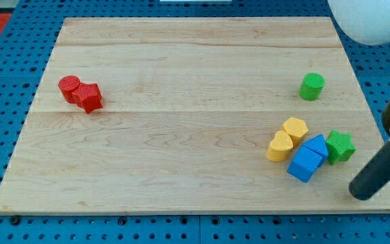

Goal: Slide the green star diagonally top right to the yellow hexagon

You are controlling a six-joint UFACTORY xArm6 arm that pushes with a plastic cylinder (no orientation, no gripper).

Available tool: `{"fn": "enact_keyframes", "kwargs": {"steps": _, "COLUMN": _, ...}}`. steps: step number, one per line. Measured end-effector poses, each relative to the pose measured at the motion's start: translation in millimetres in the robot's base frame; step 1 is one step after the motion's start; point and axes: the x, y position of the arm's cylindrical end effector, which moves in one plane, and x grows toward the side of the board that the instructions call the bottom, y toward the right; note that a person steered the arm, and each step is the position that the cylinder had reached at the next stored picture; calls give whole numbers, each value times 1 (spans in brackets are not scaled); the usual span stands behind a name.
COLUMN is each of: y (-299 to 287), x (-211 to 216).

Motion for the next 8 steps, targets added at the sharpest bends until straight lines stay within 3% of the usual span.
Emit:
{"fn": "enact_keyframes", "kwargs": {"steps": 1, "y": 0, "x": -42}}
{"fn": "enact_keyframes", "kwargs": {"steps": 5, "y": -5, "x": -89}}
{"fn": "enact_keyframes", "kwargs": {"steps": 8, "y": -22, "x": -56}}
